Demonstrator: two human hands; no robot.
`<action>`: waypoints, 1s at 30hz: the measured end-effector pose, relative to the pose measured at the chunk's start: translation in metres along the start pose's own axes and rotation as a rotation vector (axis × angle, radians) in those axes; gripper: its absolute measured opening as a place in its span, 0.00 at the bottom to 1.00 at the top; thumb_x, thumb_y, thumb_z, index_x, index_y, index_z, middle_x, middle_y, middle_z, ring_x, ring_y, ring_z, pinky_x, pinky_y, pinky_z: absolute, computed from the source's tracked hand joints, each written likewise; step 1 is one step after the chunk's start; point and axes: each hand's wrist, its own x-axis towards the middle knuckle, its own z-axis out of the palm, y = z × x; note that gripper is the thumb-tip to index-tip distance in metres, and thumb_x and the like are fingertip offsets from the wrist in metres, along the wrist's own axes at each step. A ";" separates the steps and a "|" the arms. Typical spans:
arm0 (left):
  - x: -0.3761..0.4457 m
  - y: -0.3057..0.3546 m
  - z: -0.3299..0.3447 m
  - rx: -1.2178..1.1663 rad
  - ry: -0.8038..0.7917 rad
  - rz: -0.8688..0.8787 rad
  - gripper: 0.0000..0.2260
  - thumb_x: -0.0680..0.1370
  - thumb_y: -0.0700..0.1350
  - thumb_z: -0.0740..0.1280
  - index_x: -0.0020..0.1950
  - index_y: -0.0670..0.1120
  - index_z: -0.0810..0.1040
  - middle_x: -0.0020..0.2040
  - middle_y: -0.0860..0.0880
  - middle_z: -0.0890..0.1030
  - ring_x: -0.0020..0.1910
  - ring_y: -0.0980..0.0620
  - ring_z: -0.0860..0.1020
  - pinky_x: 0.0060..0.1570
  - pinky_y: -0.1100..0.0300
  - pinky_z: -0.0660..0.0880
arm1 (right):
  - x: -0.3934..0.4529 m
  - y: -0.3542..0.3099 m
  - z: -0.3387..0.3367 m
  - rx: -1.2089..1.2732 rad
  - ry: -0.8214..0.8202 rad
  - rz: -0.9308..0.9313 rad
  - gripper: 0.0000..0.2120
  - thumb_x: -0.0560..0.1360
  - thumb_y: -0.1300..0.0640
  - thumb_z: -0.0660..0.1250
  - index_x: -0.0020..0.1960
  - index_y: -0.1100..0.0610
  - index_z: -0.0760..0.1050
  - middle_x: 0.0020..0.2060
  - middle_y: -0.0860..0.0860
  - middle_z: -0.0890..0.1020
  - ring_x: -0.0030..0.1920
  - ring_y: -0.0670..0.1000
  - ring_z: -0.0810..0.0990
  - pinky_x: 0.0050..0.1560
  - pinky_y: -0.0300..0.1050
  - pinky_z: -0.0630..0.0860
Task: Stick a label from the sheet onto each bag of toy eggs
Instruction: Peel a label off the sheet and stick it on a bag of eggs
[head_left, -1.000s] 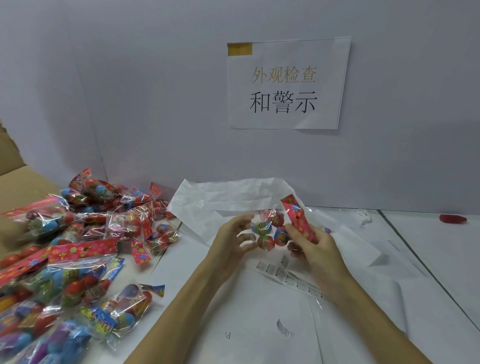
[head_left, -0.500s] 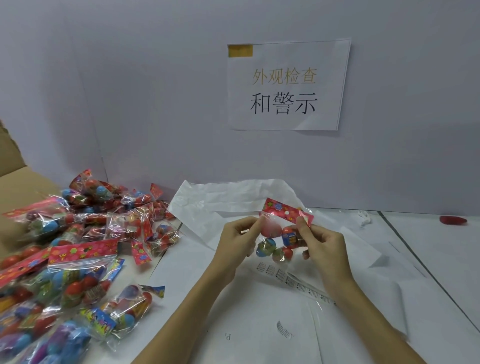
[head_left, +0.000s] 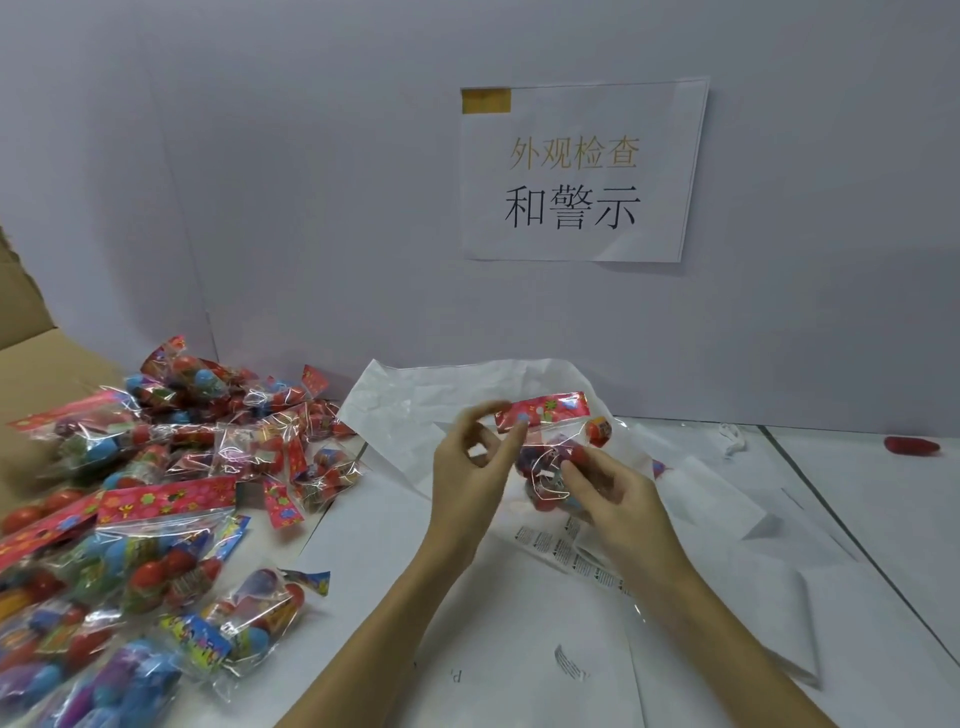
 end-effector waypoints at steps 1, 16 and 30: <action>0.003 -0.002 -0.002 0.045 0.070 -0.035 0.23 0.74 0.58 0.75 0.67 0.56 0.77 0.45 0.52 0.78 0.42 0.59 0.81 0.38 0.69 0.77 | 0.000 -0.002 -0.003 0.002 -0.012 0.016 0.09 0.78 0.52 0.73 0.57 0.47 0.85 0.53 0.49 0.88 0.55 0.51 0.88 0.60 0.48 0.83; 0.011 -0.002 -0.016 -0.335 -0.146 -0.398 0.17 0.73 0.53 0.78 0.57 0.45 0.88 0.54 0.42 0.88 0.52 0.44 0.87 0.47 0.56 0.83 | -0.005 -0.011 -0.005 0.150 -0.058 0.336 0.17 0.73 0.41 0.75 0.54 0.52 0.88 0.53 0.52 0.89 0.57 0.47 0.87 0.58 0.49 0.75; 0.004 -0.003 -0.006 -0.460 -0.066 -0.518 0.22 0.72 0.53 0.79 0.61 0.41 0.84 0.54 0.41 0.87 0.52 0.42 0.87 0.47 0.51 0.85 | -0.006 -0.005 -0.001 0.208 0.036 0.294 0.08 0.76 0.58 0.75 0.52 0.62 0.88 0.50 0.58 0.89 0.53 0.55 0.88 0.47 0.37 0.83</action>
